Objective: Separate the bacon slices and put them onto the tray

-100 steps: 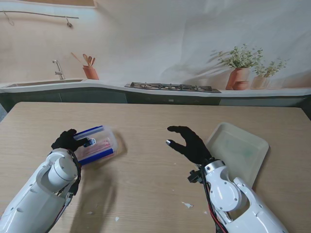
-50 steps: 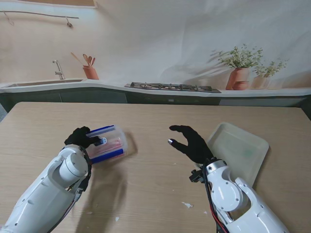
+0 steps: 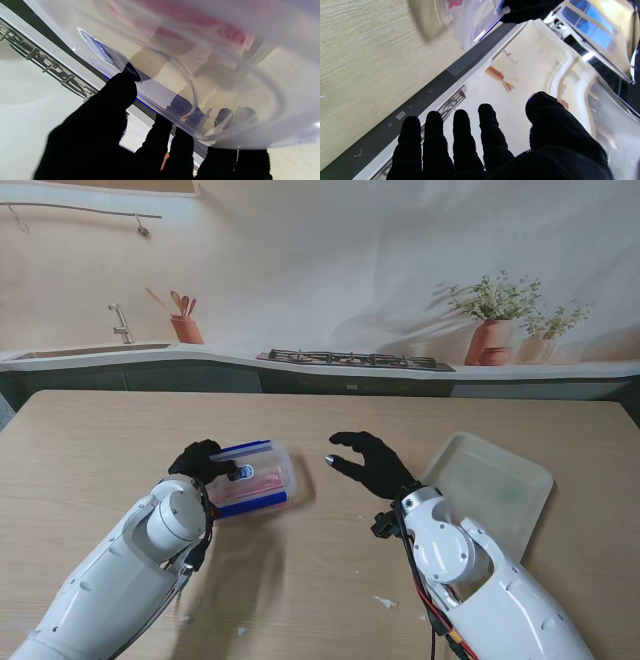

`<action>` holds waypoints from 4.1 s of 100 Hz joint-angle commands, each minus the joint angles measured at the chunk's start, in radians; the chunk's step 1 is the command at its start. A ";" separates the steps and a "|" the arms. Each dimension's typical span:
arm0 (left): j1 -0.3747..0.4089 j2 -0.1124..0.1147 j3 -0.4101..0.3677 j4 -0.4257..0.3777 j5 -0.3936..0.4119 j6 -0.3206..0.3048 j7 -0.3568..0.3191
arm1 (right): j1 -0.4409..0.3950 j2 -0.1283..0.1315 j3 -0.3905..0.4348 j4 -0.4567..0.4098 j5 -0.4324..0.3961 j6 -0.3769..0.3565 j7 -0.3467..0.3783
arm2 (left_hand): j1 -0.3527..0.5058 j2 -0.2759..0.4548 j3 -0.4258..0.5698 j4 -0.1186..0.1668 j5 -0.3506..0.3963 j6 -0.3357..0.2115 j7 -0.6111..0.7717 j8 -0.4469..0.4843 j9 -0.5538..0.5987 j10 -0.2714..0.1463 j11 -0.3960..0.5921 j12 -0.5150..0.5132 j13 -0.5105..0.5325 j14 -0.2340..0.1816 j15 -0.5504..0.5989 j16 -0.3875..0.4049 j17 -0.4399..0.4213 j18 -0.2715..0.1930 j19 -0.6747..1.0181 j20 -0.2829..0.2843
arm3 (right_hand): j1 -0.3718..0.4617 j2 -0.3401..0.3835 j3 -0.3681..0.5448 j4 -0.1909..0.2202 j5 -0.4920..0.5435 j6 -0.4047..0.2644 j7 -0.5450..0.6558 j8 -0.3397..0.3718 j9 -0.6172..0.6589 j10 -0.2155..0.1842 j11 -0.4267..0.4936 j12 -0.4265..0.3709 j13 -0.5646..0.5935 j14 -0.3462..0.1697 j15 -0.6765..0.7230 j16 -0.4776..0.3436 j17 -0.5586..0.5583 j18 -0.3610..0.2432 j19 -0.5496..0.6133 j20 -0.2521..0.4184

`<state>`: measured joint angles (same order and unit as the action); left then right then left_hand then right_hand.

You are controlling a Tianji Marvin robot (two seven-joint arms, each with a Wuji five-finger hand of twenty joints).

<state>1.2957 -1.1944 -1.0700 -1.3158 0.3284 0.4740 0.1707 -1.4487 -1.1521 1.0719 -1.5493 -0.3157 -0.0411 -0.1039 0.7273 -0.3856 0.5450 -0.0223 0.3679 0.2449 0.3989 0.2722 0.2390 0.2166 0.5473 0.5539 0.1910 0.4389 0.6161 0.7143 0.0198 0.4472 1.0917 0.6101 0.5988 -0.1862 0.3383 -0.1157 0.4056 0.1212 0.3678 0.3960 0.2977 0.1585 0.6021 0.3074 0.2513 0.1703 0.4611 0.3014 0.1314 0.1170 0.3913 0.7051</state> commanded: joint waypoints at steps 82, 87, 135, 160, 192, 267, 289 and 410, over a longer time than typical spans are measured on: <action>-0.050 -0.073 0.108 0.039 -0.135 -0.012 0.012 | 0.303 -0.087 -0.269 0.267 0.145 0.293 0.093 | 0.005 0.019 0.012 -0.004 0.015 0.033 0.019 0.012 -0.002 -0.024 0.026 0.025 0.074 -0.065 0.068 0.014 -0.007 0.000 0.059 0.039 | 0.018 0.019 0.079 0.052 0.097 0.138 -0.042 0.050 0.064 0.104 0.090 0.037 0.107 0.075 0.112 0.058 0.141 0.014 0.077 -0.024; -0.048 -0.073 0.109 0.034 -0.141 -0.013 0.011 | 0.295 -0.081 -0.267 0.249 0.145 0.303 0.106 | 0.005 0.020 0.012 -0.004 0.014 0.034 0.017 0.011 -0.004 -0.022 0.026 0.026 0.074 -0.066 0.068 0.015 -0.007 -0.002 0.059 0.040 | 0.021 0.021 0.081 0.050 0.107 0.138 -0.049 0.057 0.068 0.107 0.101 0.042 0.119 0.078 0.117 0.061 0.143 0.016 0.105 -0.030; 0.008 -0.088 0.106 -0.037 -0.232 -0.016 0.028 | 0.137 -0.018 -0.196 0.023 0.109 0.389 0.204 | 0.009 0.032 0.006 -0.004 0.016 0.047 0.004 0.004 -0.012 -0.011 0.025 0.028 0.069 -0.057 0.070 0.015 -0.005 -0.005 0.060 0.037 | 0.052 0.046 0.072 0.052 0.112 0.139 -0.090 0.110 0.055 0.106 0.105 0.042 0.099 0.079 0.113 0.062 0.022 -0.006 0.375 -0.188; 0.034 -0.092 0.109 -0.090 -0.285 -0.022 0.026 | 0.036 0.008 -0.134 -0.094 0.082 0.397 0.229 | 0.009 0.035 -0.003 -0.004 0.016 0.051 -0.004 0.000 -0.017 -0.007 0.022 0.028 0.065 -0.053 0.067 0.014 -0.006 -0.004 0.057 0.034 | 0.060 0.051 0.064 0.053 0.104 0.138 -0.097 0.112 0.041 0.104 0.105 0.042 0.085 0.077 0.112 0.062 0.004 -0.012 0.399 -0.211; 0.055 -0.095 0.134 -0.144 -0.321 -0.014 0.019 | -0.041 0.023 -0.076 -0.166 0.054 0.402 0.241 | 0.010 0.040 -0.017 -0.003 0.011 0.055 -0.011 -0.003 -0.024 -0.006 0.018 0.028 0.063 -0.051 0.064 0.014 -0.006 0.001 0.053 0.030 | 0.065 0.057 0.049 0.054 0.092 0.137 -0.103 0.114 0.025 0.101 0.105 0.041 0.069 0.072 0.107 0.060 -0.011 -0.018 0.402 -0.238; 0.040 -0.112 0.161 -0.138 -0.367 -0.044 0.039 | -0.108 0.025 -0.018 -0.204 0.040 0.372 0.218 | -0.020 0.056 -0.103 -0.001 -0.015 0.013 -0.025 -0.011 -0.043 -0.023 -0.043 -0.033 0.006 -0.067 -0.062 -0.055 -0.065 -0.012 -0.075 -0.036 | 0.059 0.064 0.010 0.057 0.060 0.074 -0.110 0.119 -0.018 0.060 0.088 0.031 0.024 0.066 0.077 0.044 -0.056 0.026 0.372 -0.258; 0.048 -0.106 0.144 -0.139 -0.358 -0.054 0.040 | -0.109 0.022 -0.013 -0.190 0.025 0.360 0.198 | -0.045 0.077 -0.203 0.005 -0.078 -0.038 -0.024 -0.011 -0.042 -0.032 -0.129 -0.115 -0.031 -0.084 -0.158 -0.102 -0.096 -0.013 -0.165 -0.058 | 0.078 0.078 -0.046 0.066 0.019 0.035 -0.096 0.115 -0.048 0.041 0.077 0.022 0.002 0.053 0.064 0.034 -0.049 0.029 0.268 -0.167; 0.150 -0.007 -0.063 -0.206 -0.005 -0.309 0.034 | -0.216 0.015 0.136 -0.246 -0.060 0.194 0.088 | 0.004 0.102 -0.254 0.006 0.021 -0.219 -0.035 -0.018 -0.034 -0.107 -0.231 -0.249 -0.098 -0.255 -0.373 -0.220 -0.120 -0.127 -0.695 0.009 | 0.098 0.077 -0.063 0.071 -0.005 0.012 -0.047 0.097 -0.078 0.023 0.070 0.015 -0.038 0.000 0.025 0.015 -0.019 -0.018 0.044 -0.033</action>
<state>1.4305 -1.2321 -1.1081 -1.5035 0.3195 0.2093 0.2291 -1.6473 -1.1353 1.2045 -1.7746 -0.3518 0.1721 -0.0236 0.7248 -0.2681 0.2362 -0.0225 0.3568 0.0287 0.3643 0.2464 0.2123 0.1637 0.2928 0.3217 0.1067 0.2363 0.2595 0.5174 -0.1055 0.3795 0.4520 0.5864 0.6751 -0.1368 0.2820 -0.1157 0.4001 0.1664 0.3104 0.5030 0.2425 0.2165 0.6505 0.3277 0.2630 0.2156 0.5008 0.3282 0.1165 0.1428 0.4684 0.6590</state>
